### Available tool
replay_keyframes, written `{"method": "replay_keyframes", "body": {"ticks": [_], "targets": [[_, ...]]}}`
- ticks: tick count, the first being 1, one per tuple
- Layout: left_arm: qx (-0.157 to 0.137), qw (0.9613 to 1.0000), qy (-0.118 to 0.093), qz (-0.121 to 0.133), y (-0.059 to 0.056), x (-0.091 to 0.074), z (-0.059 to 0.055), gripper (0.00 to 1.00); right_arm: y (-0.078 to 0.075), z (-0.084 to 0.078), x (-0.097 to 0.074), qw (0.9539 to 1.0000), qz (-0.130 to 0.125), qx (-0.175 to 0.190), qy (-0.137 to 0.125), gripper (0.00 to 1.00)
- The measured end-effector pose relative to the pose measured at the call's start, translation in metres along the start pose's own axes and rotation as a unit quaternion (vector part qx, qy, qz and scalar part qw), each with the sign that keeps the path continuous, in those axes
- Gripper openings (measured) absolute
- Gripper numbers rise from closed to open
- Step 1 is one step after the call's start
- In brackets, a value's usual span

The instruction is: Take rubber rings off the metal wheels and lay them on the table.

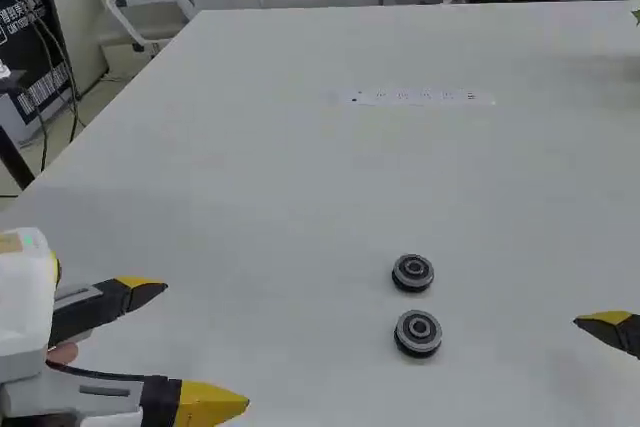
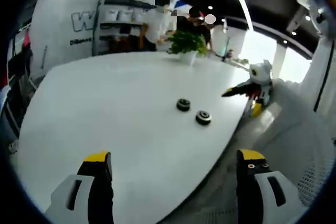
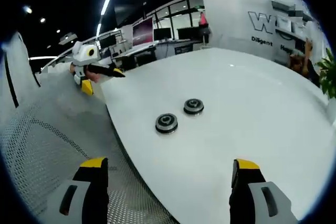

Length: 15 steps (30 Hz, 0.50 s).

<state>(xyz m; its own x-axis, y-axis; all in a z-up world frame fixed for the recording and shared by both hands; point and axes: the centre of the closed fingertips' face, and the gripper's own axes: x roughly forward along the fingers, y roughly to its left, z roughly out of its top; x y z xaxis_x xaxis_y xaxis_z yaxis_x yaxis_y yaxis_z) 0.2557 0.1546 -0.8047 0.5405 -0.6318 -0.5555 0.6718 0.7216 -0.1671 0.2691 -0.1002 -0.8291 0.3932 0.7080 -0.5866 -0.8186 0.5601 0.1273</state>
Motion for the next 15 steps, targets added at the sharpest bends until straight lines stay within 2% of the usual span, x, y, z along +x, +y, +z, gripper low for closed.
{"method": "replay_keyframes", "body": {"ticks": [6,15], "targets": [[-0.001,1.0000,-0.002,0.002,0.0008,0.0000,0.0011,1.00,-0.0009,0.0001,-0.0006,1.0000,0.000,0.000,0.000,0.97],[-0.004,1.0000,0.008,-0.001,0.0006,0.0007,-0.0031,1.00,-0.0001,0.0031,0.0002,0.9998,0.001,0.014,-0.012,0.97]]}}
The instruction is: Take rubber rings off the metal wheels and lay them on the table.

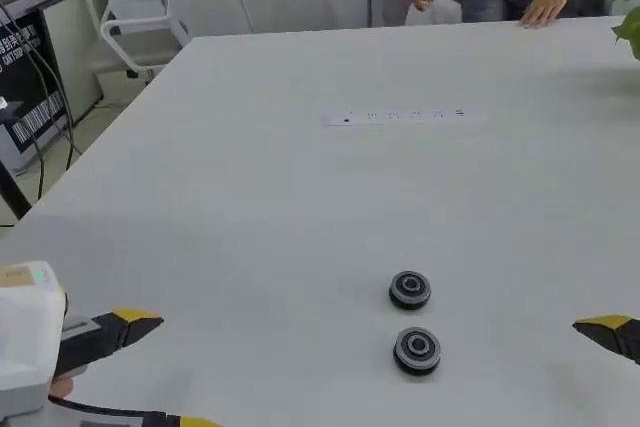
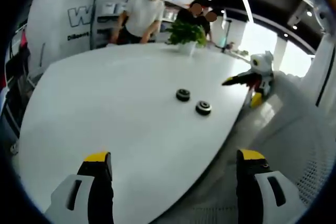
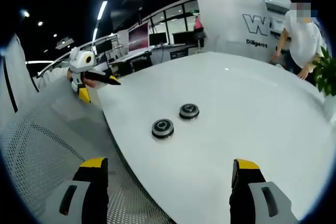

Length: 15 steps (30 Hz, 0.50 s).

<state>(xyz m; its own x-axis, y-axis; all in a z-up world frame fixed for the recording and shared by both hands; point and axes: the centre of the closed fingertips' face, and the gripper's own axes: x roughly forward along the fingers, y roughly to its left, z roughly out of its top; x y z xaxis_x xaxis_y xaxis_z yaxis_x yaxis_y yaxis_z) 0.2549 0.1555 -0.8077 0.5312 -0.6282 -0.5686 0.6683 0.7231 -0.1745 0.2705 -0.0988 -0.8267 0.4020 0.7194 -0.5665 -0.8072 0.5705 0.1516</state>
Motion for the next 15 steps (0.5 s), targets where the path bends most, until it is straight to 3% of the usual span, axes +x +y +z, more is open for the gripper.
{"method": "replay_keyframes", "body": {"ticks": [5,10,15], "targets": [[-0.003,1.0000,-0.002,0.002,0.0009,-0.0004,0.0004,1.00,0.0009,0.0005,0.0008,1.0000,0.001,0.004,-0.002,0.98],[-0.001,1.0000,0.000,0.007,0.0018,-0.0012,0.0001,1.00,-0.0004,0.0051,-0.0021,0.9995,-0.002,0.023,-0.022,0.97],[0.001,1.0000,-0.001,0.007,-0.0002,-0.0016,0.0009,1.00,0.0005,0.0020,-0.0031,0.9997,-0.007,0.019,-0.013,0.95]]}}
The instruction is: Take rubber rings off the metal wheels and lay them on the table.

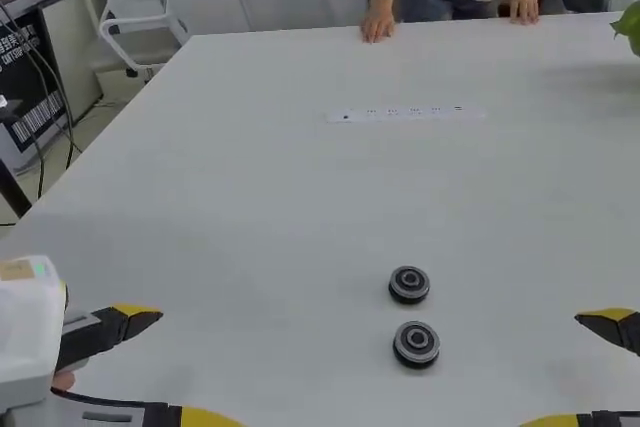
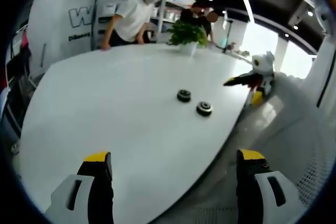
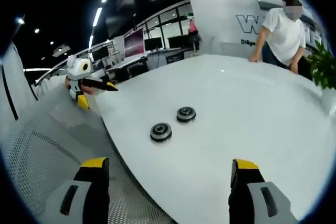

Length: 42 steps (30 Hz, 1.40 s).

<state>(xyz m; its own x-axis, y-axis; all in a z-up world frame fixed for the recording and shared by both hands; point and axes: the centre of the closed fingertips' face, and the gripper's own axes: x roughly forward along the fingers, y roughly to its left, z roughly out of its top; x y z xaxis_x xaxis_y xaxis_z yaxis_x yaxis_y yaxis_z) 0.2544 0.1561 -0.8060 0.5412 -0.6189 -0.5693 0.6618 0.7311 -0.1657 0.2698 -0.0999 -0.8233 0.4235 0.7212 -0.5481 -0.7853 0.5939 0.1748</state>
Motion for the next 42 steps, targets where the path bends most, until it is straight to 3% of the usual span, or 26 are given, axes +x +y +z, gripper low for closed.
{"method": "replay_keyframes", "body": {"ticks": [12,19,30,42], "targets": [[0.026,0.9995,0.011,0.013,-0.002,-0.003,-0.002,1.00,0.001,-0.005,0.000,0.9999,0.001,-0.003,0.013,0.95],[0.015,0.9997,0.013,0.013,-0.003,-0.004,-0.004,1.00,0.002,-0.007,-0.001,0.9999,0.003,0.001,0.014,0.95],[0.020,0.9994,0.025,0.013,-0.007,-0.005,-0.010,1.00,0.009,-0.010,-0.001,0.9996,0.017,-0.007,0.022,0.95],[0.012,0.9993,0.031,0.015,-0.004,-0.003,-0.011,1.00,0.006,-0.012,0.001,0.9993,0.021,-0.008,0.028,0.94]]}}
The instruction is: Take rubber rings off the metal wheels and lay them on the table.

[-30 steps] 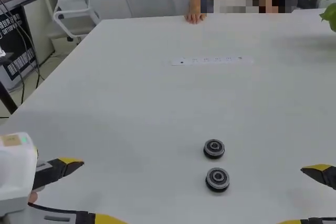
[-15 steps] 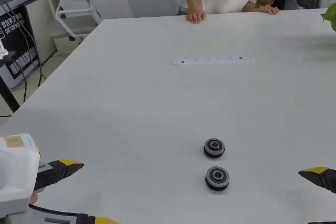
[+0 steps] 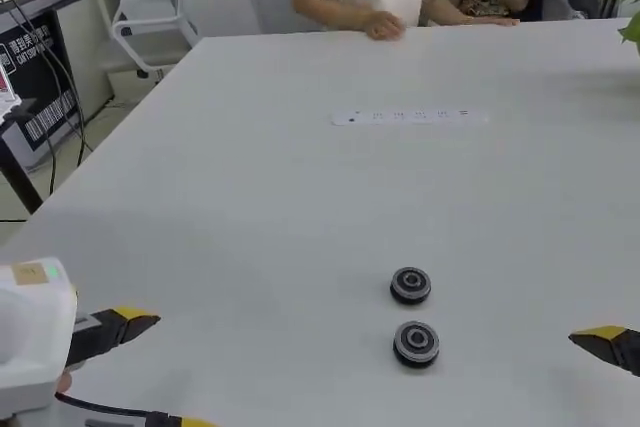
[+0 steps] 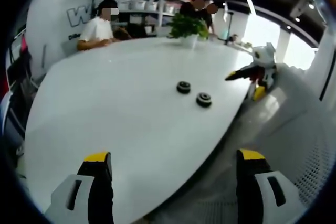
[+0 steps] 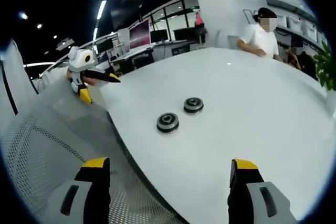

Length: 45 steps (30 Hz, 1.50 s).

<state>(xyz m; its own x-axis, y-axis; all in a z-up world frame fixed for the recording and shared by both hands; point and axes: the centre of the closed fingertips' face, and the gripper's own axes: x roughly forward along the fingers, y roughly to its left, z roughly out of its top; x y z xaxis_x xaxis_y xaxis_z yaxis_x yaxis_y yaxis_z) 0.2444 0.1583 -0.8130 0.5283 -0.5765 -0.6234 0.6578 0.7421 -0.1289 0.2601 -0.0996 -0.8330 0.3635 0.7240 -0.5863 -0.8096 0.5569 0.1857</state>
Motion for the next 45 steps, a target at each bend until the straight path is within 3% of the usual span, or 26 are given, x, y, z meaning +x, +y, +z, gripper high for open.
{"method": "replay_keyframes", "body": {"ticks": [3,10,13,17,20,23,30,35,42,45], "targets": [[0.004,0.9999,0.009,-0.002,0.000,0.001,-0.002,1.00,-0.003,0.006,-0.002,0.9999,-0.006,-0.008,-0.013,0.91],[0.003,1.0000,0.000,-0.004,0.002,0.004,0.003,1.00,-0.011,0.007,-0.002,0.9996,-0.017,0.003,-0.020,0.91],[0.005,1.0000,-0.005,-0.001,0.004,0.004,0.006,1.00,-0.008,0.002,-0.001,0.9999,-0.008,0.004,-0.010,0.91],[0.005,1.0000,0.000,-0.005,0.002,0.004,0.004,1.00,-0.004,0.007,-0.001,0.9998,0.004,-0.001,-0.021,0.94],[0.033,0.9994,-0.001,-0.007,0.002,0.004,0.009,1.00,-0.001,0.008,-0.001,0.9996,0.011,-0.024,-0.013,0.93],[0.049,0.9986,0.012,-0.017,-0.002,0.006,0.005,1.00,0.002,0.007,0.000,0.9991,0.022,-0.036,0.000,0.94],[0.050,0.9986,-0.008,-0.015,0.000,0.002,0.014,1.00,-0.002,0.015,0.000,0.9981,0.027,-0.055,0.008,0.94],[0.059,0.9982,-0.003,-0.014,-0.001,0.000,0.015,1.00,-0.009,0.026,-0.003,0.9980,0.023,-0.059,-0.003,0.94],[0.073,0.9971,-0.009,-0.020,-0.006,-0.003,0.028,1.00,-0.021,0.026,-0.004,0.9976,0.016,-0.067,0.002,0.94],[0.084,0.9961,-0.023,-0.013,-0.006,-0.005,0.040,1.00,-0.024,0.024,-0.005,0.9975,0.015,-0.069,0.004,0.93]]}}
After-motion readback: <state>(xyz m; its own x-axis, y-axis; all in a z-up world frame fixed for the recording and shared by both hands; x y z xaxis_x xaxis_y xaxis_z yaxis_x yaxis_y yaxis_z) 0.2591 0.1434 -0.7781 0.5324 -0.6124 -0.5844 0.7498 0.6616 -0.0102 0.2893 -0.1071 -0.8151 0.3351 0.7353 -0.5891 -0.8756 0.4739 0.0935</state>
